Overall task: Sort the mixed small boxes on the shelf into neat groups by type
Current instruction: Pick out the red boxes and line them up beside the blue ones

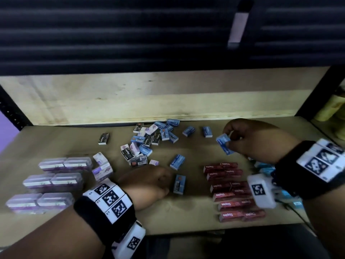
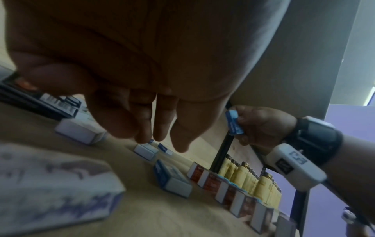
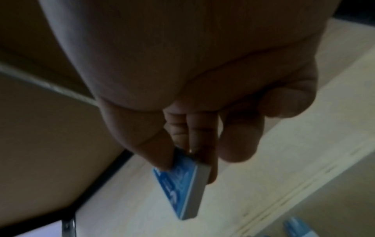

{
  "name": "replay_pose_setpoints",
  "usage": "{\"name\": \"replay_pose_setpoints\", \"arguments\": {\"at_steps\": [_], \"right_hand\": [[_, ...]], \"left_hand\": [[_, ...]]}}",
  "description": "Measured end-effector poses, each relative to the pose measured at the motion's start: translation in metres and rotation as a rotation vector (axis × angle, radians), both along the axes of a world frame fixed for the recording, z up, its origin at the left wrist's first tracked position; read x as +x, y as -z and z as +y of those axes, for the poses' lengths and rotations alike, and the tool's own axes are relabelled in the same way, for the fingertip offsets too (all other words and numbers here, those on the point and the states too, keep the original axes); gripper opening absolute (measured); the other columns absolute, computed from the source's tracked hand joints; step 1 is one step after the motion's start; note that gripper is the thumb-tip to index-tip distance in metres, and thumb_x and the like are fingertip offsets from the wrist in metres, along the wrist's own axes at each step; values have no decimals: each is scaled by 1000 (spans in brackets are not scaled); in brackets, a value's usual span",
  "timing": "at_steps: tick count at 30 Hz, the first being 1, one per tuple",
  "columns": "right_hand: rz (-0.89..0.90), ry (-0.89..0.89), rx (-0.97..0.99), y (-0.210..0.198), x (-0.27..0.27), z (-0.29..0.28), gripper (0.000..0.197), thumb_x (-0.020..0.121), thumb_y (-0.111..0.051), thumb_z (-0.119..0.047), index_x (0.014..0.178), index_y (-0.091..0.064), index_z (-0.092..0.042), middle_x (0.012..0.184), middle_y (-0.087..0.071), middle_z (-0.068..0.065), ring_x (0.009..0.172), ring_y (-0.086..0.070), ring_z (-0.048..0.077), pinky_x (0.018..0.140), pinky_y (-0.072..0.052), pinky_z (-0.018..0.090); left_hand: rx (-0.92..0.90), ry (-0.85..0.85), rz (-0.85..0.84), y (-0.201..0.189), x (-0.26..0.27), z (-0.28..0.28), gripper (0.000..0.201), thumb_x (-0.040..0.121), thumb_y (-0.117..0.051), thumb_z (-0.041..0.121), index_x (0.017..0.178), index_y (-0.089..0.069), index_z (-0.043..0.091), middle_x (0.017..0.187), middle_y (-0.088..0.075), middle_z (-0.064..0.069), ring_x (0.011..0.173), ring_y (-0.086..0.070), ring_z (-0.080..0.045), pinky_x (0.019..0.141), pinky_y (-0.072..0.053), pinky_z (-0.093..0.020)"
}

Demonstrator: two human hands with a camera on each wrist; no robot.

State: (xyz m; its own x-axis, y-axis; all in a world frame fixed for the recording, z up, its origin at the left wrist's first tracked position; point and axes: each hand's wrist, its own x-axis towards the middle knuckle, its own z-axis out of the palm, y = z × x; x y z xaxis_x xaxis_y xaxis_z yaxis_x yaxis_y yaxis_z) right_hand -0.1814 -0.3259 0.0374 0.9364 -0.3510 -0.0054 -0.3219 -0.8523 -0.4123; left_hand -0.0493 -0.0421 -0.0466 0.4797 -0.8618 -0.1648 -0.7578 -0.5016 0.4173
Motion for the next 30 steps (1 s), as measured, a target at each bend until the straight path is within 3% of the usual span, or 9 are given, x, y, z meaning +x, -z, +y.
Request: {"name": "replay_pose_setpoints", "arguments": {"at_steps": [3,5,7,9,13,16,21,24,30], "right_hand": [[-191,-21,297,11,-19,14,22,81,-73,-28,95,-60,-39,77,-69,-6,56,-57,3,52,-43,25],[-248,-63,525,23,-28,21,32,86,-70,-17,103,-63,-44,73,-66,9,57,-56,18,54,-44,32],[-246,-34,626,35,-34,27,39,81,-68,-25,111,-64,-50,68,-62,5,58,-54,24,57,-43,37],[-228,8,664,46,-38,30,38,74,-66,-34,109,-66,-47,66,-61,-2,57,-52,20,56,-39,34],[-237,36,741,52,-42,37,27,70,-66,-25,94,-64,-36,64,-61,3,48,-43,12,43,-30,22],[-238,35,732,50,-44,43,25,73,-67,-15,87,-60,-35,62,-65,-2,44,-44,5,40,-31,18],[-255,49,711,50,-44,49,48,86,-66,-2,99,-63,-48,68,-66,-11,52,-52,6,47,-39,18],[-245,45,677,47,-46,53,46,86,-68,-6,102,-65,-49,80,-74,-8,62,-62,9,58,-47,21],[-239,63,702,47,-52,53,36,90,-67,-11,100,-66,-45,71,-71,-8,56,-56,6,54,-43,18]], "left_hand": [[16,21,-18,-2,2,-2,11,76,-53,34,82,-50,25,77,-60,9,66,-57,-1,49,-34,-21],[40,32,-2,-3,4,-2,8,76,-53,32,80,-50,25,77,-60,9,66,-58,-2,52,-39,-24],[57,22,2,-4,6,-1,13,76,-55,33,87,-55,25,81,-63,8,74,-61,-3,64,-49,-31],[86,13,-34,-6,6,-1,25,78,-57,36,101,-60,26,95,-66,7,89,-63,-8,75,-52,-33],[147,48,-11,-13,0,-8,34,75,-55,33,109,-61,30,100,-67,8,94,-66,-11,77,-54,-33],[199,75,-46,-16,-2,-15,51,74,-55,34,125,-57,35,117,-63,5,108,-63,-17,87,-53,-35],[310,130,-94,-17,-3,-25,58,73,-53,39,131,-48,38,125,-54,0,115,-58,-24,94,-50,-36],[330,166,-108,-16,-1,-28,58,76,-59,34,132,-46,42,126,-53,1,115,-58,-23,93,-49,-34],[391,239,-156,-15,2,-38,70,81,-62,26,144,-36,42,139,-45,0,124,-52,-25,101,-46,-38]]}}
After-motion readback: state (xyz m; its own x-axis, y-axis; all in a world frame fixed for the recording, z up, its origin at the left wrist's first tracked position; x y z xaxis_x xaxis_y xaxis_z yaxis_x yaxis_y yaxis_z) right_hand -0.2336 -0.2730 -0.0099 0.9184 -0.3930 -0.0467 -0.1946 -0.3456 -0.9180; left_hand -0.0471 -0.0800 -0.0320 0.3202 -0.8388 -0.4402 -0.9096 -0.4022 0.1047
